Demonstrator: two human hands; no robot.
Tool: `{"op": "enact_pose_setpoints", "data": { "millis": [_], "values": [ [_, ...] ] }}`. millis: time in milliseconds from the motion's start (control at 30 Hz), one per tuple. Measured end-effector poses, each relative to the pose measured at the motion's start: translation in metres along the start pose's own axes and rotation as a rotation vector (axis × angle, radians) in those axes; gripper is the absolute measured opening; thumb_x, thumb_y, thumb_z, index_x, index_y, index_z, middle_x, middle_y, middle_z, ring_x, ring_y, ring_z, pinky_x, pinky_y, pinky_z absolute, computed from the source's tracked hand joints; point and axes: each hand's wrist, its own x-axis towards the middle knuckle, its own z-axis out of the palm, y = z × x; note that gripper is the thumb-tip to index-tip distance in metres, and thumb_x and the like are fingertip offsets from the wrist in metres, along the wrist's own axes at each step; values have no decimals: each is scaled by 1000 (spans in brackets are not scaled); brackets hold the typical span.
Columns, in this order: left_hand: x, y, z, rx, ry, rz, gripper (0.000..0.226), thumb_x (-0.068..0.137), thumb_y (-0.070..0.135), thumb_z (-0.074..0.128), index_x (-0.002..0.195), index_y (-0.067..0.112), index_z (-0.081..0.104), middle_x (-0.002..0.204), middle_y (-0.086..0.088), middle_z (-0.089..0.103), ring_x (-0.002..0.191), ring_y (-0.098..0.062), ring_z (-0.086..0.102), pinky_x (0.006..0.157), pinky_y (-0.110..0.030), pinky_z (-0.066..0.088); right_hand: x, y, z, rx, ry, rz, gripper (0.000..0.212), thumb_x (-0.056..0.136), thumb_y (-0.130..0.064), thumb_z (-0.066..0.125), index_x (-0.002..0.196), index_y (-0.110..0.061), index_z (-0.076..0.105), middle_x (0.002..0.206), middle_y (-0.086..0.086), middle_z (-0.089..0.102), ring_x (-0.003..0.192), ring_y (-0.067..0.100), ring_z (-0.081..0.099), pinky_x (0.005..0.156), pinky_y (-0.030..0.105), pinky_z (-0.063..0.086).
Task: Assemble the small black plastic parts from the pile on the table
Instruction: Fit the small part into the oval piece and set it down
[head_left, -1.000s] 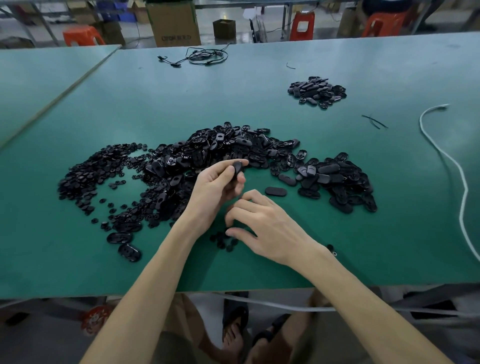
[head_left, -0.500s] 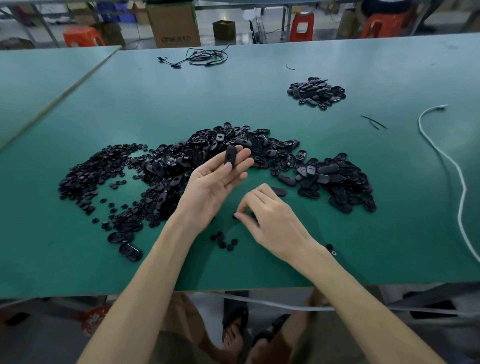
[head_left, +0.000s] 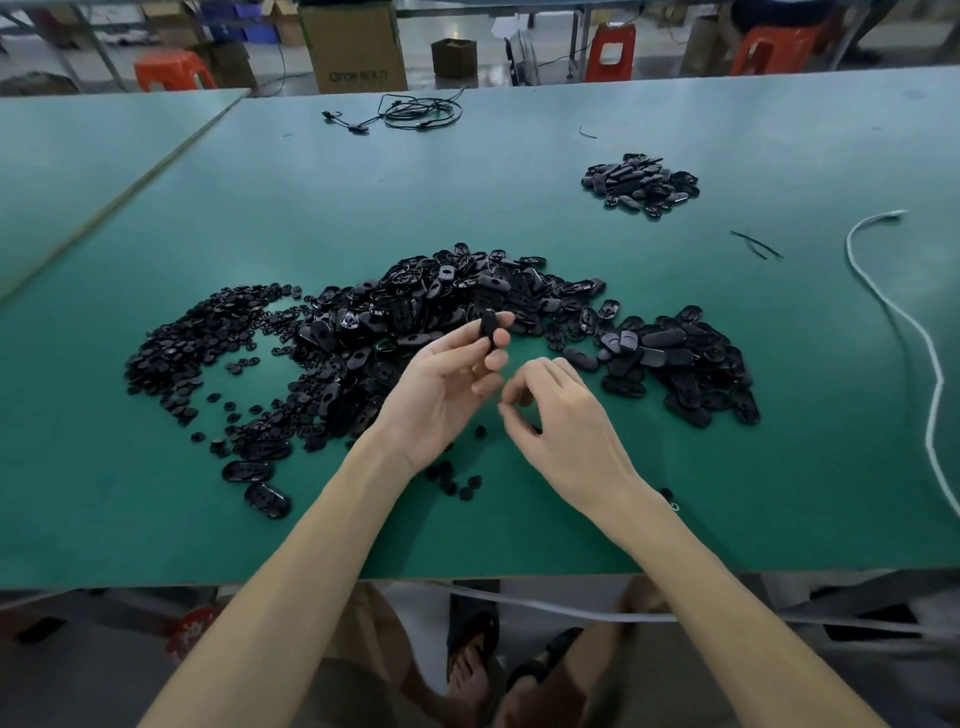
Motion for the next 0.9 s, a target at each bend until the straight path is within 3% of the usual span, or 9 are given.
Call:
{"op": "enact_pose_setpoints", "data": {
  "millis": [100, 200, 333, 433, 533, 633, 767, 900],
  "values": [
    [0, 5, -2, -162, 67, 11, 32, 93, 3, 52, 124, 2, 60, 95, -1, 61, 70, -7, 54, 57, -18, 41, -3, -2, 0, -13, -41, -133, 10, 95, -2, 68, 103, -8, 66, 94, 0, 61, 90, 20, 54, 83, 36, 51],
    [0, 5, -3, -272, 121, 21, 30, 94, 4, 53, 122, 4, 60, 95, -1, 62, 70, -7, 56, 60, -18, 44, -5, -7, 3, -115, -124, -333, 30, 96, 2, 65, 122, -10, 71, 93, 6, 60, 86, 25, 55, 82, 33, 52],
    [1, 8, -3, -433, 163, 35, 27, 95, 1, 49, 120, 2, 61, 95, -3, 63, 70, -9, 56, 62, -19, 44, -5, -6, 3, -112, -155, -425, 41, 94, 3, 65, 131, -14, 72, 92, 6, 60, 82, 22, 52, 80, 31, 51],
    [1, 9, -3, -474, 187, 55, 28, 95, -1, 47, 119, 2, 61, 95, -4, 63, 69, -9, 57, 63, -20, 43, -5, -5, 3, -116, -148, -436, 40, 93, 3, 65, 128, -14, 74, 92, 7, 60, 81, 22, 53, 79, 30, 51],
    [0, 10, -4, -468, 202, 78, 29, 94, -2, 47, 118, 1, 61, 94, -5, 64, 69, -10, 57, 64, -21, 42, -6, -4, 4, -103, -105, -438, 26, 92, 4, 63, 109, -9, 78, 93, 9, 61, 83, 25, 55, 76, 32, 52],
    [1, 9, -6, -372, 201, 87, 29, 95, -3, 49, 121, 0, 61, 96, -5, 65, 71, -10, 57, 63, -20, 44, -7, -3, 4, -98, -37, -395, 19, 94, 6, 63, 104, -4, 75, 95, 10, 62, 85, 27, 57, 76, 34, 52],
    [0, 2, -3, 30, 168, 94, 32, 104, -3, 47, 135, -7, 55, 109, -7, 74, 78, -12, 64, 70, -20, 53, -5, -3, 5, -74, 32, -281, 13, 98, 1, 66, 111, -1, 68, 100, 8, 64, 90, 28, 59, 83, 39, 54],
    [-1, -3, -2, 171, 111, 85, 30, 104, 0, 51, 133, -7, 54, 129, -15, 72, 96, -16, 75, 86, -28, 59, -3, 2, 2, 94, 134, -64, 11, 100, -5, 67, 111, -3, 68, 106, 4, 65, 93, 13, 62, 87, 30, 54]
  ]
}}
